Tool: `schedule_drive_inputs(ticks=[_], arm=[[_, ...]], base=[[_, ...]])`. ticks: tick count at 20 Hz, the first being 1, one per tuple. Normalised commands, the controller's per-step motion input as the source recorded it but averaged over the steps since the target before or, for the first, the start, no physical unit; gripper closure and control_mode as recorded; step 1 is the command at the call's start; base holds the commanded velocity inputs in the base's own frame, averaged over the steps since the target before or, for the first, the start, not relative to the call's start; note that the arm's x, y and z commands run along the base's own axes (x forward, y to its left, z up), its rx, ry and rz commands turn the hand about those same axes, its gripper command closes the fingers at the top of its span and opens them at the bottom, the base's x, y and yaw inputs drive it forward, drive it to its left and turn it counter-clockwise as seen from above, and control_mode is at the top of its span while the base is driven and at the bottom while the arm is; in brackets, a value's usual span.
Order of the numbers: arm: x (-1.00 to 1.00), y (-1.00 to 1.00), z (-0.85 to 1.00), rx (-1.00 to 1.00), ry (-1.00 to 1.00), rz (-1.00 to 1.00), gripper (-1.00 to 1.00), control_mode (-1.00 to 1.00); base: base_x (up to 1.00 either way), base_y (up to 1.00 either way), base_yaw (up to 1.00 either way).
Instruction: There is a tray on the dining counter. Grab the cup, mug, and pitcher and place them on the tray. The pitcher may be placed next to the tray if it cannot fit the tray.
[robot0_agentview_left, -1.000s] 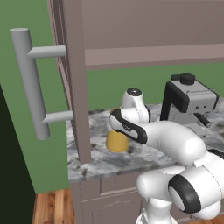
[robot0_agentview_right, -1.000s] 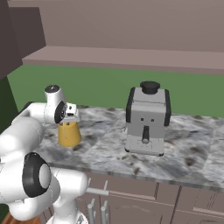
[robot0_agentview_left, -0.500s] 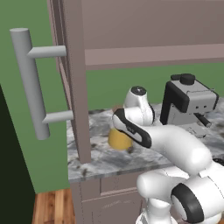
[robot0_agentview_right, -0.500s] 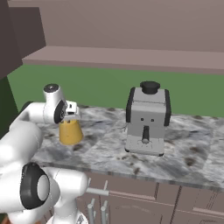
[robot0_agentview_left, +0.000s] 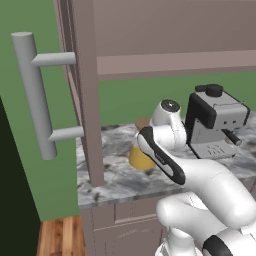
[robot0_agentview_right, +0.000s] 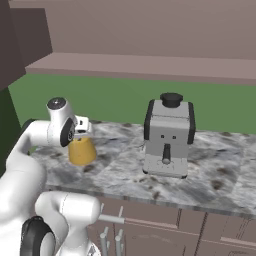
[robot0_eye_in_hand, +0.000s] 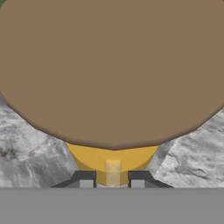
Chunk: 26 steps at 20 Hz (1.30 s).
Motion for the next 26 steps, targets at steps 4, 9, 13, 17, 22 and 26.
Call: schedule_drive_inputs(ticks=[4,9,13,17,22,26], arm=[[-0.22,-0.27,0.43,0.02,0.0,0.0,1.0,-1.0],[-0.21,-0.24,0.32,0.0,0.0,0.0,1.0,-1.0],[-0.2,-0.21,0.3,0.0,0.0,-0.01,1.0,-1.0],[-0.11,-0.25,0.28,0.0,0.0,-0.07,1.0,-1.0],[-0.01,-0.23,0.22,0.0,0.0,-0.09,1.0,-1.0],[0.0,-0.22,0.15,0.0,0.0,-0.09,1.0,-1.0]], base=[[0.0,0.0,0.0],[0.0,0.0,0.0],[0.0,0.0,0.0],[0.0,0.0,0.0],[0.0,0.0,0.0],[0.0,0.0,0.0]])
